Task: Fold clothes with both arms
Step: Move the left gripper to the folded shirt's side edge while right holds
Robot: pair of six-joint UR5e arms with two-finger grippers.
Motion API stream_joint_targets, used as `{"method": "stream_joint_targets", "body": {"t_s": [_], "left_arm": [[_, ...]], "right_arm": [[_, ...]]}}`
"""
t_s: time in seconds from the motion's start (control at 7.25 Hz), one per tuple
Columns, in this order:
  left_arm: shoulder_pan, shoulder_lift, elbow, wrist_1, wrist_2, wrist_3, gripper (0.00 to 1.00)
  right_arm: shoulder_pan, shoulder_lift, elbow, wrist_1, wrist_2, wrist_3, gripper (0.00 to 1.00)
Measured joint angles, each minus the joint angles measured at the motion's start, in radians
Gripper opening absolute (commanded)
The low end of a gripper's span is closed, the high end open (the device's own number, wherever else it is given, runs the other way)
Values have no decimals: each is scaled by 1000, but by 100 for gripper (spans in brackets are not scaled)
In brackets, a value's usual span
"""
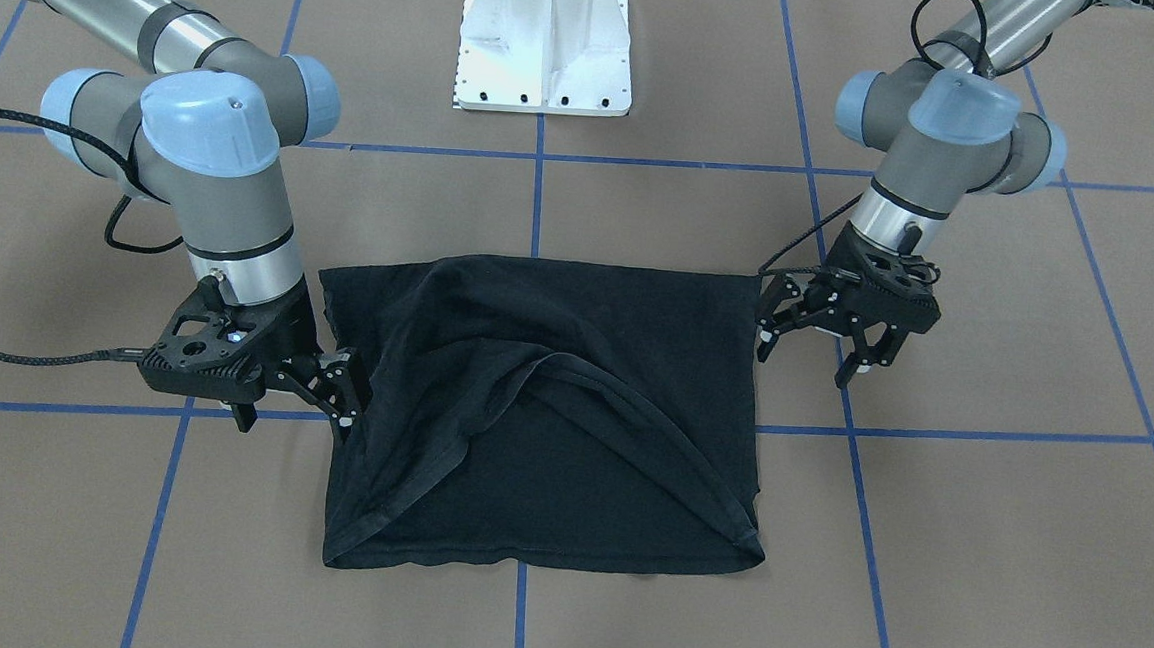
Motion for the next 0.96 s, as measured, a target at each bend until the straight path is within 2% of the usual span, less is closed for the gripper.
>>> {"method": "stream_joint_targets", "body": {"t_s": [0.28, 0.41, 0.69, 0.83, 0.96], "left_arm": [[114, 66, -4, -87, 33, -85, 100], [149, 79, -4, -106, 48, -119, 88], [181, 88, -4, -117, 53, -158, 36], [187, 92, -4, -119, 53, -164, 2], [189, 100, -4, -119, 52, -166, 0]], "right_arm": [[-10, -8, 13, 2, -2, -1, 100], [-11, -9, 13, 2, -3, -2, 100], [-12, -9, 13, 2, -6, -2, 100], [-12, -9, 13, 2, -7, -1, 100], [-12, -9, 14, 2, -7, 0, 100]]}}
